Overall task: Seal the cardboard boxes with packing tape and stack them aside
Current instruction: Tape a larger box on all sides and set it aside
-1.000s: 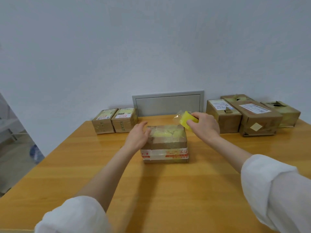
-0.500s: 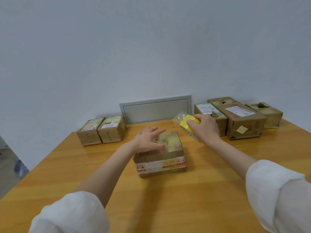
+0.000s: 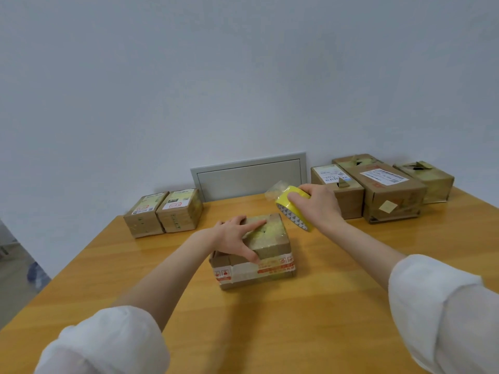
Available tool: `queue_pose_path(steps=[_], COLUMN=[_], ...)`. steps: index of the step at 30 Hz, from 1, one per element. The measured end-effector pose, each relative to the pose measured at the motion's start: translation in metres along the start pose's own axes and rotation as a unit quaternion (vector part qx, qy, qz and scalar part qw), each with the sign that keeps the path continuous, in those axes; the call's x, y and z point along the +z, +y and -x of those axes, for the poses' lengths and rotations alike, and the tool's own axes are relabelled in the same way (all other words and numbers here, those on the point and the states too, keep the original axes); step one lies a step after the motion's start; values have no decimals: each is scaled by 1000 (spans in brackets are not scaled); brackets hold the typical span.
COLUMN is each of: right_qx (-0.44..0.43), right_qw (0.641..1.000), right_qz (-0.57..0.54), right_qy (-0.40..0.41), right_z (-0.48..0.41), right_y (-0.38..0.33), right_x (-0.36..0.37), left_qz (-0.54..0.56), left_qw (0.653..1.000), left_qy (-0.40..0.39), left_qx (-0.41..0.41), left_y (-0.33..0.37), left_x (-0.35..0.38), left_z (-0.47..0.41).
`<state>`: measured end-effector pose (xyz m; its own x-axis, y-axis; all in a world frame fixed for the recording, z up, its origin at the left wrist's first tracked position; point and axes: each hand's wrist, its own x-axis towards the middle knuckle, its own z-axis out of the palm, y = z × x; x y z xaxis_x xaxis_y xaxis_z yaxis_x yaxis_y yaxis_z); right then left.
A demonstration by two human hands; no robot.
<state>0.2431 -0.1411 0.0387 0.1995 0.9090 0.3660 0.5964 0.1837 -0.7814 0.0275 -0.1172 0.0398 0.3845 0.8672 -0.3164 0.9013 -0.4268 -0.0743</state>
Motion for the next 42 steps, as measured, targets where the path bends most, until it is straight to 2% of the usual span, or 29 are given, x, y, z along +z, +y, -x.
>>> queue_pose_path(steps=[3, 7, 9, 12, 14, 16, 19, 21, 23, 24, 26, 28, 29, 32, 34, 38, 42], right_qx=[1, 4, 1, 9, 14, 16, 23, 17, 7, -1, -23, -41, -49, -53, -38, -12, -24], right_qw=[1000, 1000, 1000, 999, 998, 998, 998, 998, 997, 996, 994, 989, 988, 987, 986, 981, 983], right_qz=[2, 9, 10, 5, 1, 1, -8, -12, -27, -34, -48, -59, -64, -81, -104, -136, -120], right_qy=[2, 1, -22, -46, -55, -59, -58, -62, -72, -77, -100, -126, -132, -126, -126, -137, -140], right_z=[0, 3, 4, 7, 9, 9, 5, 4, 2, 2, 1, 0, 1, 0, -1, 0, 1], right_y=[-4, -3, -3, -5, -6, -7, -6, -5, -4, -5, -6, -9, -10, -12, -10, -8, -12], right_x=[2, 3, 6, 14, 20, 23, 19, 14, 6, 1, -8, -14, -15, -16, -16, -14, -10], left_qz=[23, 36, 22, 29, 90, 126, 121, 132, 167, 189, 266, 332, 320, 264, 255, 319, 455], left_qw=[998, 974, 971, 978, 980, 976, 971, 973, 970, 960, 913, 870, 867, 881, 871, 816, 791], left_qy=[10, 24, 29, 80, 83, 84, 90, 82, 121, 177, 303, 365, 381, 384, 409, 474, 405], left_qx=[-57, -221, -237, -193, -155, -159, -184, -171, -132, -106, -63, -15, 17, 77, 94, 88, 63], left_y=[6, 9, 6, 5, 10, 18, 32, 37, 34, 32, 28, 32, 36, 41, 37, 31, 30], left_x=[4, 5, 7, 20, 29, 33, 33, 28, 16, 8, -11, -24, -26, -22, -16, -12, -7], left_z=[1, 10, 17, 25, 28, 29, 29, 30, 30, 30, 30, 31, 30, 29, 27, 26, 24])
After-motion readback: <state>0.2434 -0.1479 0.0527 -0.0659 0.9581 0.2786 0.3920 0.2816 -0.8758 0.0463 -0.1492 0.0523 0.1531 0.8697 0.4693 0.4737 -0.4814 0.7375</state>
